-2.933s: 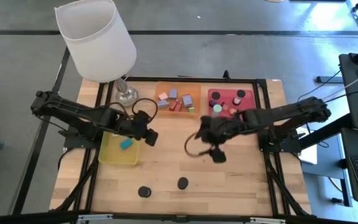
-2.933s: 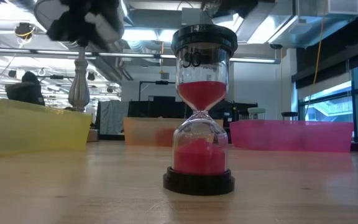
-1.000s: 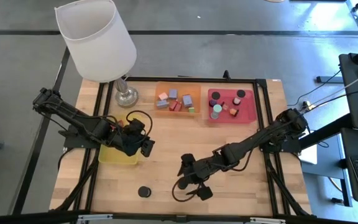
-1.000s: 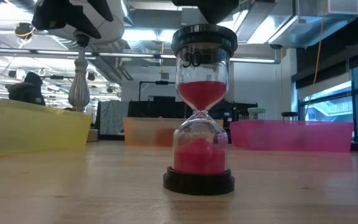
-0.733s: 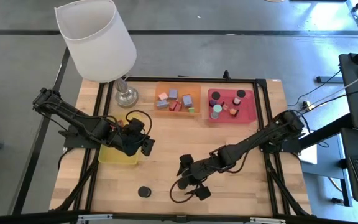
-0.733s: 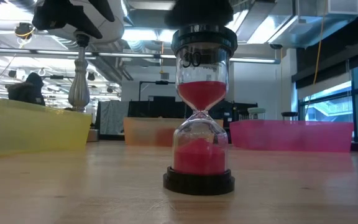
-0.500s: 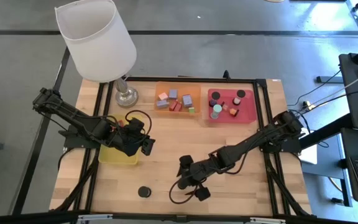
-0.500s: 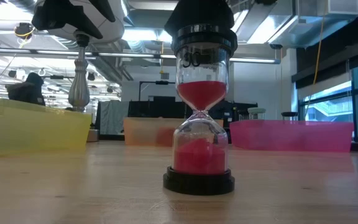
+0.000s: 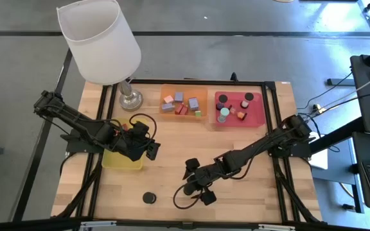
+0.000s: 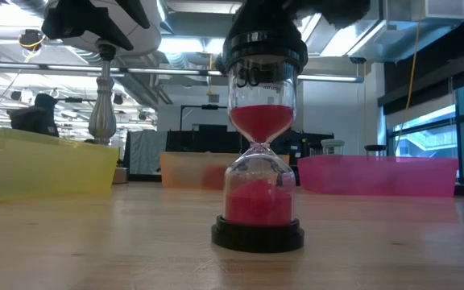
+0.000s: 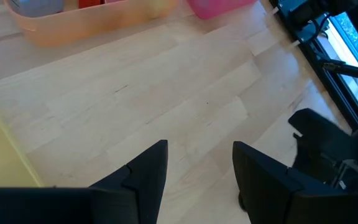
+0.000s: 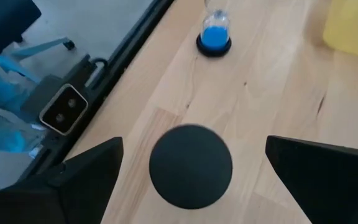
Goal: Pick & Place Office items
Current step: Put the pink hourglass into the pink bin
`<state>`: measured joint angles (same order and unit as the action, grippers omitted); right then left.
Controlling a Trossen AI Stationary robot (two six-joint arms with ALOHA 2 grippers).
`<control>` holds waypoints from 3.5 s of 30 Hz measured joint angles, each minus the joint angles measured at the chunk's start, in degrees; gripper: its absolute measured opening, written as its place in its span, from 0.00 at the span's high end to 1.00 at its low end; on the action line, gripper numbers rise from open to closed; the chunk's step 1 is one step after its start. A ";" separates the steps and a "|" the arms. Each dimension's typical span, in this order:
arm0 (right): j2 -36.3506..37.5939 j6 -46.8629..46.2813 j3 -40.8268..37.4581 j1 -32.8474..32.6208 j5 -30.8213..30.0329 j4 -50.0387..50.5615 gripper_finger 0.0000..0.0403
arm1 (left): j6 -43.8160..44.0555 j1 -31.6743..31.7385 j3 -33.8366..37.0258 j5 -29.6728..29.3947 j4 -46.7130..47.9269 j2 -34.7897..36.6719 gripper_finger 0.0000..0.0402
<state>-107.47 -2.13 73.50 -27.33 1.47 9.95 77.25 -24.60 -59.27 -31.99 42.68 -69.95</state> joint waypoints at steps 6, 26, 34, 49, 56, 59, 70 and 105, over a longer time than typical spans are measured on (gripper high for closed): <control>-2.80 -0.43 0.00 0.00 0.23 -0.28 0.01 | -0.67 0.00 0.00 0.00 0.16 0.00 0.56; -2.89 -3.00 -0.02 0.00 -1.90 -0.50 0.46 | -1.51 0.01 0.00 0.03 1.13 0.00 0.56; -1.17 -5.34 -0.04 1.27 0.04 2.08 0.47 | -1.52 0.00 0.00 0.04 1.29 0.00 0.56; 22.74 1.34 -2.11 20.34 -4.04 26.95 0.47 | 1.82 0.02 0.00 -0.04 0.96 0.00 0.56; 42.31 -1.06 -17.62 32.88 -4.70 27.67 0.47 | 3.18 0.02 0.00 -1.92 1.02 0.00 0.56; 50.24 -3.55 -23.45 36.61 -4.94 27.65 0.47 | 3.15 0.00 0.00 -4.33 1.04 0.00 0.56; 65.43 -11.96 -30.19 42.61 -12.17 41.22 0.46 | 1.92 0.02 0.00 -13.05 1.13 0.00 0.56; 65.76 -63.25 -47.93 46.45 -42.84 37.24 0.44 | -23.92 18.22 0.00 -14.38 1.28 0.00 0.56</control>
<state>-41.72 -65.38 25.56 19.11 -41.37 47.19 53.34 -6.38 -59.27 -46.38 43.96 -69.95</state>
